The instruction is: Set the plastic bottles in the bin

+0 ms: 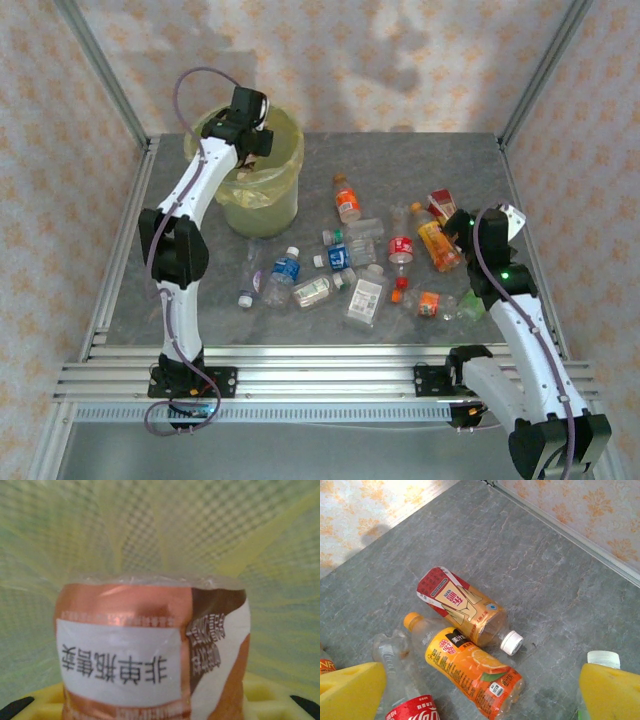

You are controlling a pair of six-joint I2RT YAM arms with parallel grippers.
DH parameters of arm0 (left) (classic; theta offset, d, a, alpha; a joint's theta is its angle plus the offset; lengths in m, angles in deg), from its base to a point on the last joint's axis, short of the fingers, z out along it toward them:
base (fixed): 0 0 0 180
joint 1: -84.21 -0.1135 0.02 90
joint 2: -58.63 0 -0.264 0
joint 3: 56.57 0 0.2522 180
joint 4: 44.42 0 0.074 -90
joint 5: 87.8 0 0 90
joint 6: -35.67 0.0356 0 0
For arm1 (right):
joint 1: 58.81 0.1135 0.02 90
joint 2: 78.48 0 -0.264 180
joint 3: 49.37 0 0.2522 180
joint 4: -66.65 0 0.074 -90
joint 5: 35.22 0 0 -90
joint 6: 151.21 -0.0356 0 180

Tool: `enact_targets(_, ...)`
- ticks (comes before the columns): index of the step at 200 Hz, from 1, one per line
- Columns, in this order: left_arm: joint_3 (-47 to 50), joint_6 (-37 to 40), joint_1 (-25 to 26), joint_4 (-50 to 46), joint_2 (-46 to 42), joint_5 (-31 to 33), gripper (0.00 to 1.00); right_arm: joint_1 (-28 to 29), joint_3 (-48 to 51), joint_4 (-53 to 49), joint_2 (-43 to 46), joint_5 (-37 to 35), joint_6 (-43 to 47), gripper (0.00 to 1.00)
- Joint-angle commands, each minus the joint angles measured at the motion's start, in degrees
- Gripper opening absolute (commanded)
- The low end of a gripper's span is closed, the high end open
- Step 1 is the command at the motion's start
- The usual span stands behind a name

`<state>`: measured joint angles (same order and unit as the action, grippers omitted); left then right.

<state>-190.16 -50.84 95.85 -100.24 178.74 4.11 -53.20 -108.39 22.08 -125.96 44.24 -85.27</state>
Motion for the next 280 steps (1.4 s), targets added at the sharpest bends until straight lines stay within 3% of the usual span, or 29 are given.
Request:
enact_targets(1, 0.1, 1.5, 0.2, -2.4, 0.3, 1.4, 0.35, 0.4, -1.9, -2.1, -0.2, -1.4, -1.0, 0.99)
enact_targets(119, -1.8, 1.8, 0.2, -3.8, 2.6, 4.1, 0.54, 0.4, -1.3, -2.9, -0.1, -2.7, -0.6, 0.99)
enact_targets(171, -3.7, 1.3, 0.2, -4.9, 3.1, 4.1, 0.75, 0.4, -1.3, -2.8, -0.1, -2.8, -0.2, 0.99)
enact_targets(207, -5.8, 0.5, 0.2, -5.4, 2.4, 4.4, 1.00, 0.4, -1.4, -2.7, -0.1, -3.0, 0.2, 0.99)
enact_targets(280, -7.2, -3.1, 0.2, -3.9, -5.9, 5.2, 1.00, 0.4, -1.7, -2.8, 0.2, -4.7, 0.5, 0.99)
